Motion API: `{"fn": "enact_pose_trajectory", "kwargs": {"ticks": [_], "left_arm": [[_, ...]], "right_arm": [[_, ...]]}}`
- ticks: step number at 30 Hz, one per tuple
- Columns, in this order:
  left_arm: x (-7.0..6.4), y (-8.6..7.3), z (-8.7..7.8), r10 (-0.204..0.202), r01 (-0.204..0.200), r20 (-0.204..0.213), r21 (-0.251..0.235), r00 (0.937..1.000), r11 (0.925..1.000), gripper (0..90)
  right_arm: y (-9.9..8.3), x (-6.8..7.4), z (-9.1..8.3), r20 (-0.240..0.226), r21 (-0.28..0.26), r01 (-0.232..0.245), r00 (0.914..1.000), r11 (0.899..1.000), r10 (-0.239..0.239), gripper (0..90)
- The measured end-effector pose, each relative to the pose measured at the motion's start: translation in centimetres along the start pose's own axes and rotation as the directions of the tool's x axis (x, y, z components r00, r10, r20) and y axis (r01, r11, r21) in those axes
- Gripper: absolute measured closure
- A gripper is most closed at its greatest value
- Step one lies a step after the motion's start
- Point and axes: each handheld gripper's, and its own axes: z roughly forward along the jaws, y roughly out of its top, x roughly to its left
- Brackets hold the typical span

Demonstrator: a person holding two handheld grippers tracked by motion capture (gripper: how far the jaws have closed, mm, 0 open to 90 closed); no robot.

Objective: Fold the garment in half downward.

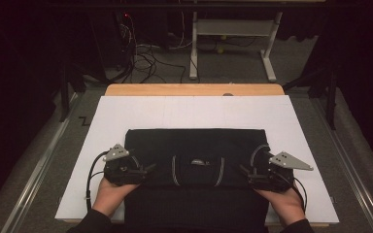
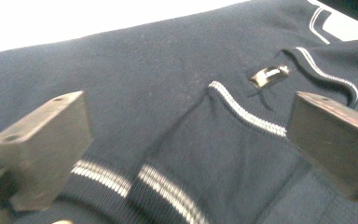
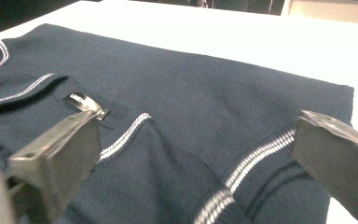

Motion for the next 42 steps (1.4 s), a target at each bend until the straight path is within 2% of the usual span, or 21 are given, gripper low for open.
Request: {"fn": "enact_pose_trajectory", "kwargs": {"ticks": [5, 7, 10, 13, 15, 18, 19, 20, 23, 24, 26, 29, 33, 37, 42], "left_arm": [[-0.5, 1.3, 1.5, 0.010, -0.010, 0.002, -0.003, 0.9999, 0.9999, 0.0], [-0.8, 1.7, 2.1, 0.027, -0.027, 0.011, 0.010, 0.9996, 0.9996, 0.0], [-1.3, 1.9, 3.2, 0.025, -0.027, 0.038, 0.042, 0.9990, 0.9988, 0.0], [-1.6, 2.0, 4.2, 0.045, -0.046, 0.017, 0.090, 0.9988, 0.9949, 0.6], [-1.5, 2.1, 4.8, 0.036, -0.037, 0.011, 0.121, 0.9993, 0.9919, 6.6], [-1.7, 2.2, 5.6, 0.046, -0.043, -0.013, 0.166, 0.9989, 0.9852, 10.0], [-1.7, 2.1, 5.9, 0.047, -0.043, -0.018, 0.186, 0.9987, 0.9816, 11.8], [-1.7, 2.0, 6.2, 0.042, -0.038, -0.019, 0.201, 0.9989, 0.9789, 12.6], [-1.7, 1.6, 7.0, 0.056, -0.045, -0.035, 0.256, 0.9978, 0.9657, 12.6], [-1.6, 1.6, 7.1, 0.052, -0.041, -0.034, 0.263, 0.9981, 0.9639, 12.7], [-1.5, 1.5, 7.0, 0.044, -0.034, -0.032, 0.261, 0.9985, 0.9648, 16.9], [-1.3, 1.4, 7.4, 0.030, -0.019, -0.034, 0.292, 0.9990, 0.9562, 20.2], [-1.5, 1.3, 7.4, 0.051, -0.039, -0.035, 0.291, 0.9981, 0.9560, 25.9], [-1.8, 1.1, 7.3, 0.069, -0.066, 0.001, 0.281, 0.9977, 0.9575, 38.9], [-1.8, 0.9, 7.2, 0.070, -0.079, 0.040, 0.272, 0.9967, 0.9591, 52.1]], "right_arm": [[0.9, 0.5, 1.2, -0.030, 0.012, 0.037, 0.9989, 0.999, -0.037, 0.4], [1.2, 0.7, 1.7, -0.039, 0.016, 0.042, 0.9984, 0.999, -0.042, 0.4], [1.8, 1.0, 2.6, -0.047, 0.028, 0.052, 0.9976, 0.998, -0.050, 0.4], [2.3, 1.2, 3.5, -0.045, 0.034, 0.067, 0.9968, 0.997, -0.065, 0.6], [2.6, 1.5, 4.4, -0.055, 0.059, 0.069, 0.9963, 0.996, -0.066, 1.6], [2.5, 1.7, 4.9, -0.059, 0.083, 0.070, 0.9961, 0.994, -0.065, 4.1], [2.4, 1.7, 5.0, -0.066, 0.100, 0.068, 0.9959, 0.993, -0.061, 6.9], [2.1, 1.8, 5.2, -0.080, 0.132, 0.071, 0.9949, 0.989, -0.061, 13.3], [1.8, 1.7, 5.3, -0.085, 0.155, 0.065, 0.9950, 0.986, -0.052, 18.0], [1.6, 1.7, 5.4, -0.087, 0.172, 0.057, 0.9953, 0.983, -0.043, 19.8], [1.2, 1.5, 5.6, -0.079, 0.198, 0.058, 0.9959, 0.978, -0.044, 22.5], [0.7, 1.4, 5.8, -0.076, 0.232, 0.053, 0.9965, 0.971, -0.036, 25.5], [0.4, 1.6, 6.1, -0.069, 0.273, 0.056, 0.9969, 0.961, -0.038, 30.8], [0.2, 1.8, 6.5, -0.074, 0.304, 0.076, 0.9957, 0.950, -0.056, 37.4], [0.1, 2.1, 6.7, -0.081, 0.316, 0.102, 0.9935, 0.943, -0.080, 47.8]]}}
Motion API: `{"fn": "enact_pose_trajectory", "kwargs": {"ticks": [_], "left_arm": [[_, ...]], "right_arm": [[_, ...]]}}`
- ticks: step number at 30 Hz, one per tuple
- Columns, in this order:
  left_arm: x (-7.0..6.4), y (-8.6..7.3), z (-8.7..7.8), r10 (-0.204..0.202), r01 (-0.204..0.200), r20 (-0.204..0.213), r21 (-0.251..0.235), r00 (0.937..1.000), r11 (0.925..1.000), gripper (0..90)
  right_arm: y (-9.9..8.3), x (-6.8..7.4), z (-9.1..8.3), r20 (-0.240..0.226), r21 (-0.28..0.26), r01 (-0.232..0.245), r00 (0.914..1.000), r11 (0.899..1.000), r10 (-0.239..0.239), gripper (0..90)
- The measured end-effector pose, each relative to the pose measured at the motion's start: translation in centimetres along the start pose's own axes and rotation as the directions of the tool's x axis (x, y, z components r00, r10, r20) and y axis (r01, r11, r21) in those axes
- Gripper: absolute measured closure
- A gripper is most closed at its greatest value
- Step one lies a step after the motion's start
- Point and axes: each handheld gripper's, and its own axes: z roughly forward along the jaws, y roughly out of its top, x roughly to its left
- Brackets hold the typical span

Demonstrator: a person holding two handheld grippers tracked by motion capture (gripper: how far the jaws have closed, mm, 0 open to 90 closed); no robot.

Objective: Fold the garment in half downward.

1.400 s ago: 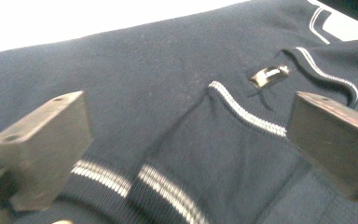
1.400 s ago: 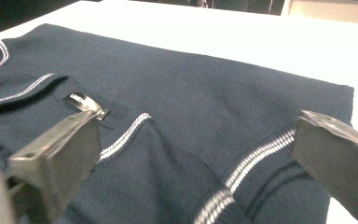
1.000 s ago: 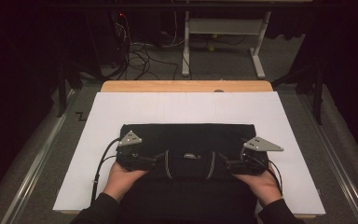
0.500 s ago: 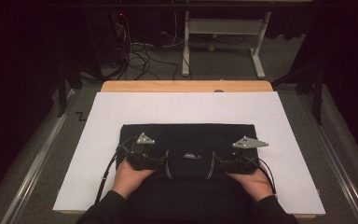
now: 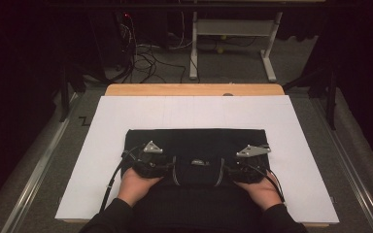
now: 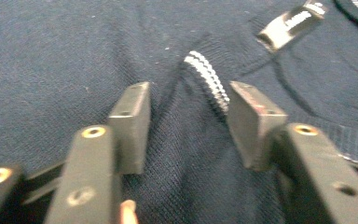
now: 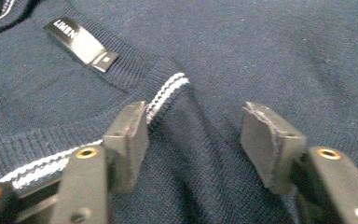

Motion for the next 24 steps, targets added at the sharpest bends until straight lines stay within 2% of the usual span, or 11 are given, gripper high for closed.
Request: {"fn": "enact_pose_trajectory", "kwargs": {"ticks": [5, 6, 8, 9, 16, 24], "left_arm": [[-0.1, -0.2, 0.0, 0.004, -0.004, 0.022, -0.009, 0.9997, 1.0000, 61.3], [0.0, -0.2, -0.1, 0.002, -0.001, 0.027, -0.014, 0.9996, 0.9999, 62.5], [0.0, -0.4, -0.2, -0.004, 0.004, 0.016, -0.023, 0.9999, 0.9997, 69.4], [0.1, -0.4, -0.2, -0.006, 0.006, 0.017, -0.026, 0.9998, 0.9997, 69.9], [-0.1, -0.5, -1.0, 0.008, -0.008, -0.001, -0.080, 1.0000, 0.9967, 79.9], [-0.5, -0.6, -1.7, 0.018, -0.020, -0.011, -0.116, 0.9998, 0.9930, 82.2]], "right_arm": [[0.0, 0.2, -0.1, -0.036, -0.006, 0.022, 0.9991, 1.000, -0.022, 65.8], [-0.1, 0.3, -0.1, -0.035, -0.011, 0.033, 0.9988, 0.999, -0.034, 72.0], [-0.1, 0.4, -0.2, -0.028, -0.016, 0.046, 0.9985, 0.999, -0.046, 78.4], [-0.1, 0.4, -0.3, -0.027, -0.022, 0.046, 0.9986, 0.999, -0.046, 80.4], [-0.3, 0.5, -1.0, -0.009, -0.070, 0.042, 0.9991, 0.997, -0.042, 86.7], [-0.4, 0.7, -1.7, 0.002, -0.115, 0.066, 0.9978, 0.991, -0.066, 88.8]]}}
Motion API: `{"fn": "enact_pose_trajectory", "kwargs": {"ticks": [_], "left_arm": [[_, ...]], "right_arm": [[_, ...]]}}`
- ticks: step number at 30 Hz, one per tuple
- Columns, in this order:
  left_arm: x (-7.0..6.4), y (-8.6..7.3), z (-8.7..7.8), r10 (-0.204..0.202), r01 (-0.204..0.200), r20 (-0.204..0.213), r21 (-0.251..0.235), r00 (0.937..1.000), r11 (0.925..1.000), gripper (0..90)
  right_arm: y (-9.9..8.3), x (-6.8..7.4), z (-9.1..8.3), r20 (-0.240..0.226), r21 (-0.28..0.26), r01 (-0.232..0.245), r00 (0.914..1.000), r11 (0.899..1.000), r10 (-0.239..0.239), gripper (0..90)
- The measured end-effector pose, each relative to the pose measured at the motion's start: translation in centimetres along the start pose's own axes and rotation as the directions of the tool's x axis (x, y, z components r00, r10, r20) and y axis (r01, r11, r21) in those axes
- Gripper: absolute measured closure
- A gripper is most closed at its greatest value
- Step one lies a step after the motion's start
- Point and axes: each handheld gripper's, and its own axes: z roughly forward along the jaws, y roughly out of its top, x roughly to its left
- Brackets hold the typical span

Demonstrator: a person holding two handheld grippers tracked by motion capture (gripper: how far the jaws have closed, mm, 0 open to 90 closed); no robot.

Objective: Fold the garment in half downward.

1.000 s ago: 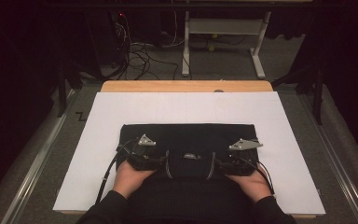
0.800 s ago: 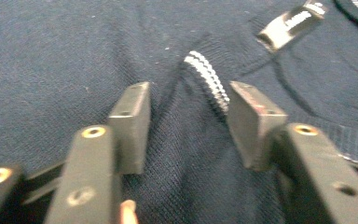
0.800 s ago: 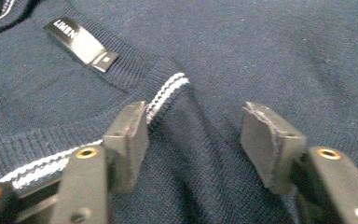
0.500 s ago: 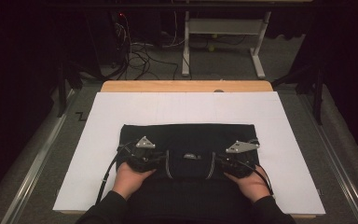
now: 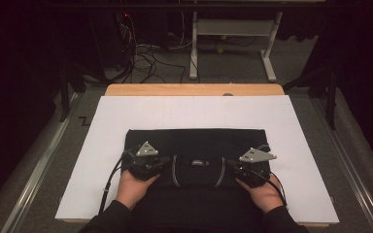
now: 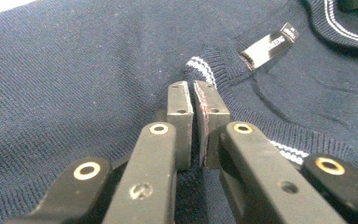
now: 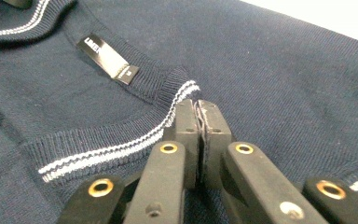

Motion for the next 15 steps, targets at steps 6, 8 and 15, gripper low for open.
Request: {"fn": "enact_pose_trajectory", "kwargs": {"ticks": [6, 8, 15], "left_arm": [[-0.5, 0.0, -1.1, 0.003, -0.002, 0.013, -0.042, 0.9999, 0.9991, 82.1], [-0.7, 0.0, -1.5, 0.000, 0.002, 0.052, -0.044, 0.9987, 0.9990, 82.2], [-1.4, -0.5, -3.0, 0.006, 0.000, 0.088, -0.074, 0.9961, 0.9972, 82.1]], "right_arm": [[-0.1, 0.1, -0.7, -0.005, -0.045, 0.010, 0.9999, 0.999, -0.010, 89.1], [-0.2, 0.1, -1.0, -0.014, -0.063, 0.007, 0.9999, 0.998, -0.008, 89.1], [-0.5, 0.9, -2.5, -0.037, -0.115, 0.035, 0.9985, 0.993, -0.039, 89.1]]}}
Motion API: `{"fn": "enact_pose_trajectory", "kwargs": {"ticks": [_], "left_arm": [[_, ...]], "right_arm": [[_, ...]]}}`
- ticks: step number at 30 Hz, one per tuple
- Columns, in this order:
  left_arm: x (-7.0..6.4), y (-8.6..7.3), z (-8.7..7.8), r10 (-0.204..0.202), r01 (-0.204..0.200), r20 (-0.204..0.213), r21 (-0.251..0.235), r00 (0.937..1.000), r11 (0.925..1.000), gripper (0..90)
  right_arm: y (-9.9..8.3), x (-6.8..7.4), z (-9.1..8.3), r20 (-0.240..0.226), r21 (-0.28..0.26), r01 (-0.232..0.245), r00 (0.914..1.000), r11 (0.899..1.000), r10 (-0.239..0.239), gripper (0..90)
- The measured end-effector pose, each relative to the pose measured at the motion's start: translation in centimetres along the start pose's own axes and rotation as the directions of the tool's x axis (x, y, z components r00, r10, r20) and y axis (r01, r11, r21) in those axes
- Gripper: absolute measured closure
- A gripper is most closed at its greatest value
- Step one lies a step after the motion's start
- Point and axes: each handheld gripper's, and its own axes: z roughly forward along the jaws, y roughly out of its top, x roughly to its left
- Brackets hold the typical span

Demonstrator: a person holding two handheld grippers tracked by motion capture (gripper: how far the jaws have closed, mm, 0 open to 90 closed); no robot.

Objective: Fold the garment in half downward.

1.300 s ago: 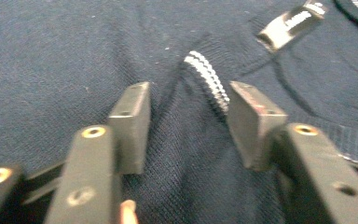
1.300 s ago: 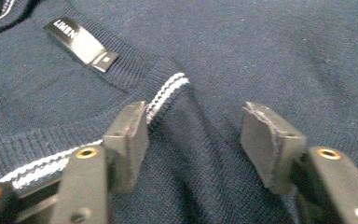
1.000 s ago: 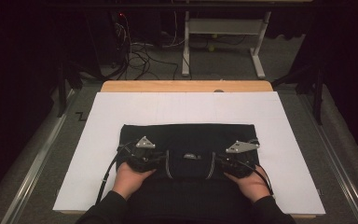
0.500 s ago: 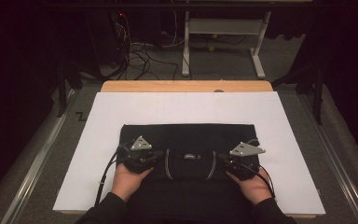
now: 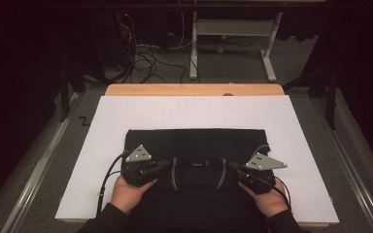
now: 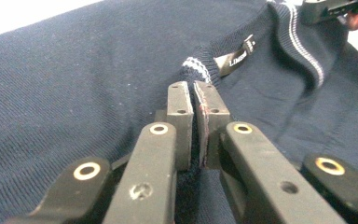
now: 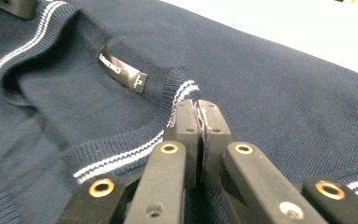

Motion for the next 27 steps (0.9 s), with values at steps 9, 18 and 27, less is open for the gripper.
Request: {"fn": "enact_pose_trajectory", "kwargs": {"ticks": [9, 18, 27], "left_arm": [[-0.2, -0.6, -1.5, -0.016, 0.016, 0.022, -0.022, 0.9996, 0.9996, 82.0], [-1.2, -1.6, -2.9, -0.005, 0.006, 0.046, -0.036, 0.9989, 0.9993, 82.0], [-3.9, -3.4, -4.0, 0.035, -0.032, 0.047, -0.062, 0.9983, 0.9975, 81.9]], "right_arm": [[-0.5, 0.5, -1.6, -0.024, -0.040, 0.004, 0.9997, 0.999, -0.005, 89.0], [-0.8, 1.2, -3.0, -0.051, -0.068, 0.002, 0.9987, 0.998, -0.005, 89.0], [-1.7, 2.6, -4.9, -0.082, -0.094, 0.008, 0.9965, 0.995, -0.016, 89.0]]}}
